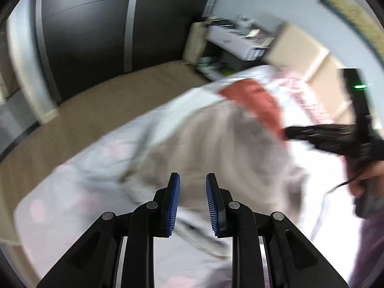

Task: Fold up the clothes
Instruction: 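Open both tools and lay the beige shirt on top of the white clothes stack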

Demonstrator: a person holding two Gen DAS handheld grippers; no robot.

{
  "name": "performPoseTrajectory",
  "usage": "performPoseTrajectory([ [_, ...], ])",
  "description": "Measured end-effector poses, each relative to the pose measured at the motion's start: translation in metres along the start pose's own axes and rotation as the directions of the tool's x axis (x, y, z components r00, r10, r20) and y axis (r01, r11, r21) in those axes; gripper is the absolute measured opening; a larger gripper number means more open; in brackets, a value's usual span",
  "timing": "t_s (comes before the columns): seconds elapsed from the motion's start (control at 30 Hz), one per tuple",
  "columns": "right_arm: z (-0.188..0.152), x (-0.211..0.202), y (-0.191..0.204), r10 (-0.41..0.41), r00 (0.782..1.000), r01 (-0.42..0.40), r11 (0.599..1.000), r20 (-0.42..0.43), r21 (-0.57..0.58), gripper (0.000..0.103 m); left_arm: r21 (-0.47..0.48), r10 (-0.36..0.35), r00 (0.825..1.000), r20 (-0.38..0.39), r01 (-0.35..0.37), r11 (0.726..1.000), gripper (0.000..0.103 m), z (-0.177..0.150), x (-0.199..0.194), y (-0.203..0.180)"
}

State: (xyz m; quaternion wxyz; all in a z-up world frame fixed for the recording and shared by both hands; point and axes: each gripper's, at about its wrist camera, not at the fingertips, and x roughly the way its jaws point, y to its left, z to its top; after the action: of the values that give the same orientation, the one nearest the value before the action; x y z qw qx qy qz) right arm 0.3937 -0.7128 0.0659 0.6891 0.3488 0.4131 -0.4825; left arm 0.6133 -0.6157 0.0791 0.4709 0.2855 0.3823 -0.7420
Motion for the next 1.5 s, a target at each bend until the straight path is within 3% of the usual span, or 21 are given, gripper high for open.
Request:
performPoseTrajectory([
  [0.07, -0.007, 0.003, 0.002, 0.005, 1.000, -0.005, 1.000, -0.027, 0.003, 0.013, 0.032, -0.033, 0.999, -0.026, 0.034, 0.999, 0.024, -0.003, 0.008, -0.016],
  [0.17, -0.016, 0.010, 0.003, -0.025, 0.998, 0.025, 1.000, -0.065, 0.007, 0.010, 0.078, -0.023, 0.998, -0.061, 0.028, 0.997, 0.024, -0.009, 0.023, -0.035],
  [0.37, -0.028, 0.033, -0.015, -0.033, 0.993, 0.040, 0.997, -0.112, 0.064, 0.002, 0.163, 0.089, 0.985, -0.145, -0.065, 0.984, 0.024, -0.026, 0.059, -0.050],
  [0.5, -0.031, 0.049, -0.025, 0.003, 0.991, 0.011, 0.995, -0.135, 0.101, 0.000, 0.200, 0.122, 0.977, -0.175, -0.086, 0.976, 0.025, -0.034, 0.072, -0.046],
  [0.63, -0.035, 0.059, -0.022, -0.013, 0.989, 0.026, 0.996, -0.150, 0.083, 0.000, 0.221, 0.138, 0.972, -0.189, -0.095, 0.971, 0.025, -0.038, 0.082, -0.047],
  [0.9, -0.046, 0.028, -0.029, 0.008, 0.993, 0.007, 0.992, -0.122, 0.124, 0.000, 0.208, 0.101, 0.983, -0.153, -0.067, 0.976, 0.025, -0.040, 0.064, -0.047],
  [1.13, -0.073, -0.010, -0.043, -0.085, 0.989, 0.104, 0.981, -0.121, 0.165, 0.004, 0.206, 0.039, 0.996, -0.076, -0.023, 0.978, 0.026, -0.044, 0.029, -0.065],
  [1.27, -0.093, -0.028, -0.041, -0.080, 0.991, 0.098, 0.981, -0.106, 0.168, 0.004, 0.237, -0.009, 0.997, -0.073, 0.026, 0.971, 0.026, -0.046, 0.026, -0.085],
  [1.5, -0.122, -0.014, -0.065, -0.136, 0.974, 0.178, 0.953, -0.182, 0.243, 0.004, 0.325, 0.080, 0.987, -0.140, -0.031, 0.945, 0.026, -0.059, 0.047, -0.105],
])
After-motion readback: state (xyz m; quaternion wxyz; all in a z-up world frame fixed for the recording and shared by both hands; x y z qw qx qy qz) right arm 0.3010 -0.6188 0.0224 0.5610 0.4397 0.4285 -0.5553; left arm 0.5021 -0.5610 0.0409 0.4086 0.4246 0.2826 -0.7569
